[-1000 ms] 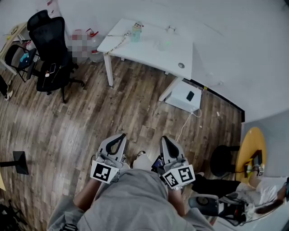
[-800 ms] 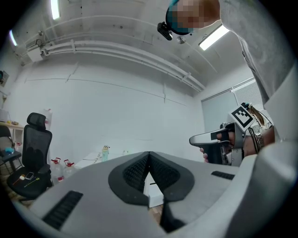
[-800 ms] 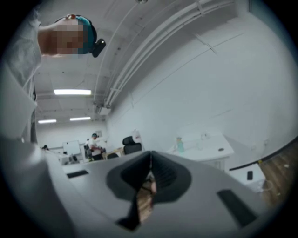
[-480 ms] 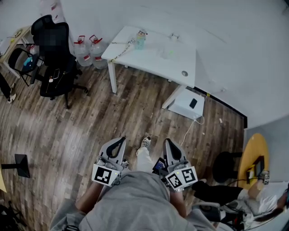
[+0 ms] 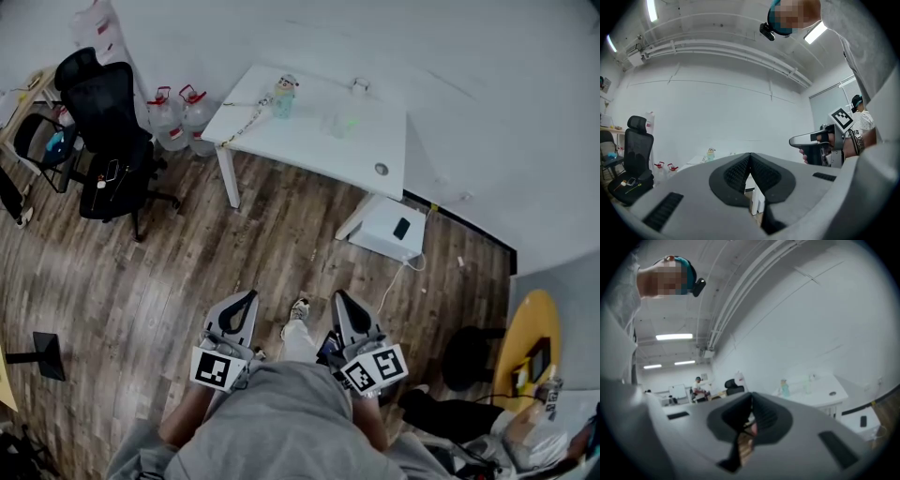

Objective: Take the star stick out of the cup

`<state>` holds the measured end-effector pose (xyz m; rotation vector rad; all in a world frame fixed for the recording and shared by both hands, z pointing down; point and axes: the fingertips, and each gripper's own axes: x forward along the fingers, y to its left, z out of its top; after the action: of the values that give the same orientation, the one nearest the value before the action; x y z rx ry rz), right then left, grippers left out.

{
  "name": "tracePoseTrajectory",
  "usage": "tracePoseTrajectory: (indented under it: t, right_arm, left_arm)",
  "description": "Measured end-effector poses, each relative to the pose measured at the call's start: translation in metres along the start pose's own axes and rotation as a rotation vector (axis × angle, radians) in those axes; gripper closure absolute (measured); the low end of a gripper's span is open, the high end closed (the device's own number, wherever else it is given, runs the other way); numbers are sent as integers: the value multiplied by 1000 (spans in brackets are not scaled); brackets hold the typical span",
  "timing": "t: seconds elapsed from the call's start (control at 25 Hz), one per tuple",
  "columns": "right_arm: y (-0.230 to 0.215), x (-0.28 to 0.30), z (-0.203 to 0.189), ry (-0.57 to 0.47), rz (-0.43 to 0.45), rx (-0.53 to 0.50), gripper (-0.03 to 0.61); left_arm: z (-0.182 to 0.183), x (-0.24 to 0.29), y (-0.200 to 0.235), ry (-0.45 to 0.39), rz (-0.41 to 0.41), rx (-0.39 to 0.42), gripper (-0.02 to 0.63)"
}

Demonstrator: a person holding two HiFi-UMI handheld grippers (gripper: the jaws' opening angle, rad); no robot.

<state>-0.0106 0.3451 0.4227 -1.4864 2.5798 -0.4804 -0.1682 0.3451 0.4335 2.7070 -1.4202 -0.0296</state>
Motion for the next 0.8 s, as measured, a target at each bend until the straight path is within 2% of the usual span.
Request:
tracePoseTrajectory:
  t: [0.56,0.8]
  right_arm:
    - [-90,68,36,4,63,59,543]
    - [-133,88,51,21,102,29,543]
  left_arm:
    - [11,111,11,14,46,20,583]
    - [14,161,6,-4,74,23,583]
